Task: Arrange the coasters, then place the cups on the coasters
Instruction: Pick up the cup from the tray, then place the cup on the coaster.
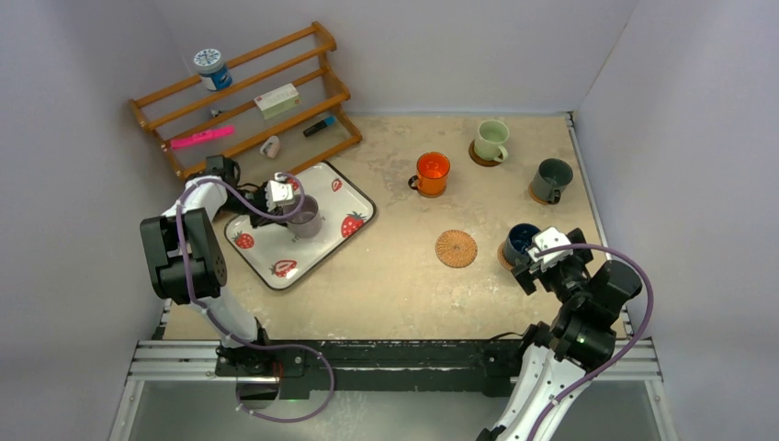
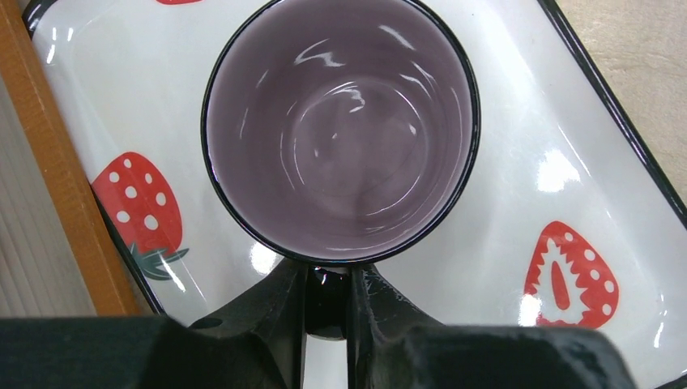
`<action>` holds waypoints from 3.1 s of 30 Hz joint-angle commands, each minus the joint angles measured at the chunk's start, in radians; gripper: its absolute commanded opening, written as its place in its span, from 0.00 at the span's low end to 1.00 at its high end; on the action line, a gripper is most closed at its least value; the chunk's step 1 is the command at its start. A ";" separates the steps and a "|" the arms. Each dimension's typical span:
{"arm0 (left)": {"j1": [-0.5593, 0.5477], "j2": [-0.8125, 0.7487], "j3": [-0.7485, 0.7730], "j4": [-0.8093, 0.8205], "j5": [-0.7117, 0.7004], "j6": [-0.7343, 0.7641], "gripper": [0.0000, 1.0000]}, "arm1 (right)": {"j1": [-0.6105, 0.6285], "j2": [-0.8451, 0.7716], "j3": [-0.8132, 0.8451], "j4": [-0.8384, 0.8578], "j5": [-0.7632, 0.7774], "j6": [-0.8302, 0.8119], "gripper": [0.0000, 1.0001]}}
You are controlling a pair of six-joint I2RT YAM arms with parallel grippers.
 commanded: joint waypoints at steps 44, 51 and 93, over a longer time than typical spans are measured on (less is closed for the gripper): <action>-0.234 -0.418 -0.046 0.302 0.174 -0.721 0.00 | -0.004 -0.016 0.005 -0.016 -0.031 -0.014 0.99; -0.357 -0.444 -0.063 0.374 0.122 -0.813 0.00 | -0.004 -0.021 0.003 -0.018 -0.031 -0.022 0.99; -1.035 0.020 0.116 0.803 -0.299 -1.145 0.00 | -0.004 -0.041 -0.014 0.004 -0.021 -0.011 0.99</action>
